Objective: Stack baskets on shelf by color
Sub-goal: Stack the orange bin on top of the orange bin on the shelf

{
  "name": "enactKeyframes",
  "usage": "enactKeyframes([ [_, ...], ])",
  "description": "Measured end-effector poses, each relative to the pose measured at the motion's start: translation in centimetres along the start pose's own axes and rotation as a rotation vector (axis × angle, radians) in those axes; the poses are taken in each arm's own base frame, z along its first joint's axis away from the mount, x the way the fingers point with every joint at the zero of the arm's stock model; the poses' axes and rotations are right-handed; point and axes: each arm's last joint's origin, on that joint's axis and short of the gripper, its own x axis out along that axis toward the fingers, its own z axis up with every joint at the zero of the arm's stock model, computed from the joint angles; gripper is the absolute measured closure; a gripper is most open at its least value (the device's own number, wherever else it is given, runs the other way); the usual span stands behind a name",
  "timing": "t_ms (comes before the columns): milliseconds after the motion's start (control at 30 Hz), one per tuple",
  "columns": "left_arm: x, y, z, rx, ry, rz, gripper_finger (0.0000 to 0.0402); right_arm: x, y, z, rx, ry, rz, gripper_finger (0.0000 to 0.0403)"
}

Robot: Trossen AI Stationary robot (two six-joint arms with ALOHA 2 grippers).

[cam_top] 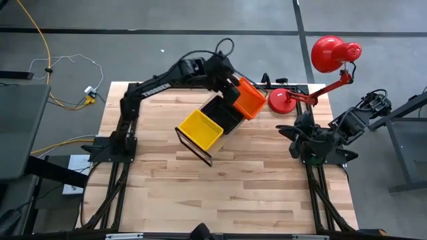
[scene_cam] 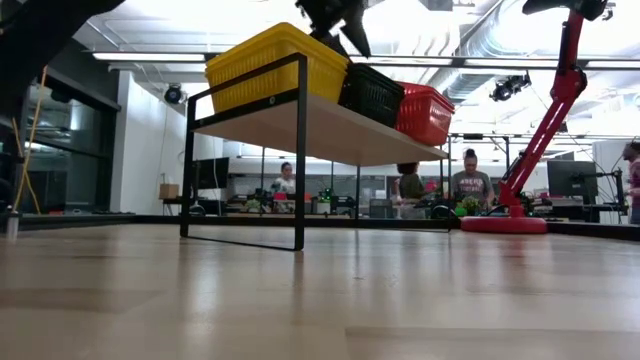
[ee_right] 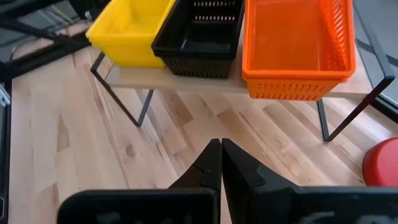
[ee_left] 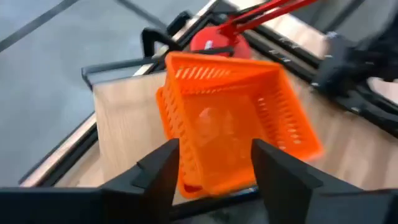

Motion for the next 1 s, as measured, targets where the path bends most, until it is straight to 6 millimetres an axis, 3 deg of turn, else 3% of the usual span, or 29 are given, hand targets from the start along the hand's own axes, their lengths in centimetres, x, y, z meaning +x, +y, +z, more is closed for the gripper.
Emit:
enactKeyframes([
  [133, -2.9, 0.4, 0.6, 0.058, -0.052, -0.049, 0.0208, 0.0, 0.2, 0.3, 0.008, -0.048, -0.003, 0.0403],
  [200, -4.1, 0.6, 0.8, 0.086, -0.088, -0.042, 0.0226, 0.0, 0.3, 0.5, -0.002, -0.076, -0.001, 0.0403],
  [267, -4.6, 0.5, 1.2, 0.113, -0.137, -0.049, 0.0267, 0.0, 0.5, 0.7, -0.002, -0.101, -0.001, 0.0403],
  [333, -4.6, 0.3, 1.7, 0.133, -0.182, -0.081, 0.0333, 0.0, 0.5, 0.8, -0.005, -0.111, 0.000, 0.0403],
  [400, -3.7, 0.1, 1.9, 0.121, -0.231, -0.113, 0.0383, 0.0, 0.5, 0.8, -0.004, -0.111, 0.001, 0.0403],
  [733, 4.2, -0.8, -1.0, -0.056, -0.292, -0.113, 0.0401, 0.0, 0.6, 0.8, -0.003, -0.105, 0.008, 0.0403],
  [1000, 6.5, -0.8, -2.9, -0.070, -0.279, -0.102, 0.0401, 0.0, 0.6, 0.8, -0.004, -0.105, 0.007, 0.0403],
])
